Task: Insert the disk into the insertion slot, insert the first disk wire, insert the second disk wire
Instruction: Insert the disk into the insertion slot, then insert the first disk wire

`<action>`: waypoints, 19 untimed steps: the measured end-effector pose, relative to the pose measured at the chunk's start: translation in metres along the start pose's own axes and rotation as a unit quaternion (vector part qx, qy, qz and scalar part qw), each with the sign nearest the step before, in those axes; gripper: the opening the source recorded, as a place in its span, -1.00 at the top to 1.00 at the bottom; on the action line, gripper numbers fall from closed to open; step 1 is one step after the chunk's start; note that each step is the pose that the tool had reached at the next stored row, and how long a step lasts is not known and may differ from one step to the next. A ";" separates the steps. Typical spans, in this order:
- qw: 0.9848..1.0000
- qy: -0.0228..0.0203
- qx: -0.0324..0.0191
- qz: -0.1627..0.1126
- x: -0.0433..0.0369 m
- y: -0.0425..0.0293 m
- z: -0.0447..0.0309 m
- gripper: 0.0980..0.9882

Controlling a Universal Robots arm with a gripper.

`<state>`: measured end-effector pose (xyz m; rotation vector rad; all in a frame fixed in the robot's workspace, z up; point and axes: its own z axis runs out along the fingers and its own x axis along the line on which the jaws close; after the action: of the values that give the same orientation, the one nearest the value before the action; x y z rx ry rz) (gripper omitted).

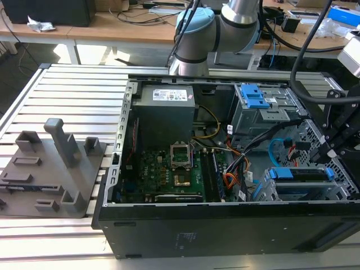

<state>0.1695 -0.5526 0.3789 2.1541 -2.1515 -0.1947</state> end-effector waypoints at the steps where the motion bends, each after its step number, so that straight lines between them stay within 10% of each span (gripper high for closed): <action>1: 1.000 0.000 0.000 0.000 0.0000 0.0000 0.0000 0.98; 7: 1.000 0.000 0.004 0.000 0.0000 0.0000 0.0002 0.98; 9: 0.999 0.000 0.032 -0.001 0.0000 0.0001 0.0007 0.98; 11: 0.999 0.000 0.043 -0.001 0.0000 0.0001 0.0010 0.98; 19: 0.999 0.000 0.047 -0.001 -0.0097 0.0002 0.0012 0.98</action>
<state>0.1692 -0.5428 0.3780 2.2056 -2.2002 -0.0952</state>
